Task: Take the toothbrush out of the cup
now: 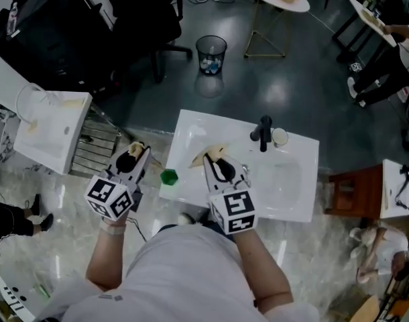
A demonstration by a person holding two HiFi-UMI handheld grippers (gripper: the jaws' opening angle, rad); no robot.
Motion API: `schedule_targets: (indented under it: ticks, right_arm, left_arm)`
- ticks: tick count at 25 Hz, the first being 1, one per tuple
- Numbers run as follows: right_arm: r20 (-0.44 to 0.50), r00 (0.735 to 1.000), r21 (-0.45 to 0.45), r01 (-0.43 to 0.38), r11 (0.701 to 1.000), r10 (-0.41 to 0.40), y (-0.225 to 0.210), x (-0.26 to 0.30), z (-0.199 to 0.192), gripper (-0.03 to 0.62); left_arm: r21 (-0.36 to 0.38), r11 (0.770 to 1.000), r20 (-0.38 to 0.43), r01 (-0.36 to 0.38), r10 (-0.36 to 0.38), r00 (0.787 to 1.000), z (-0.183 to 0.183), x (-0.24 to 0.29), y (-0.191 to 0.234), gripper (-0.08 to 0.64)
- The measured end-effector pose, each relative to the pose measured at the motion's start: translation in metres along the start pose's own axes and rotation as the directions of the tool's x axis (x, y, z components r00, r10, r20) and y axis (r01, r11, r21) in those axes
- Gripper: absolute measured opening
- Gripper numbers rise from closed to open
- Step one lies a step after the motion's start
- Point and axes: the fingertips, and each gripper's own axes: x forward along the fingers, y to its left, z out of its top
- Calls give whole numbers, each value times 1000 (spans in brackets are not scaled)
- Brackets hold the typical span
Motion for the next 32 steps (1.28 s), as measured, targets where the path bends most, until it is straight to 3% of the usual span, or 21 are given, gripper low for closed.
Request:
schedule_targets:
  ticks: [15, 23, 32]
  right_arm:
    - [92, 985, -137, -131, 982, 145, 34, 29, 81, 43]
    - [116, 972, -180, -181, 967, 204, 57, 39, 107, 43]
    - [109, 968, -201, -203, 958, 228, 69, 44, 103, 43]
  left_arm:
    - [-40, 991, 147, -129, 134, 980, 70, -54, 28, 64]
    - [-60, 980, 172, -189, 196, 965, 75, -77, 43, 60]
    - [-91, 967, 183, -239, 252, 950, 70, -97, 53, 51]
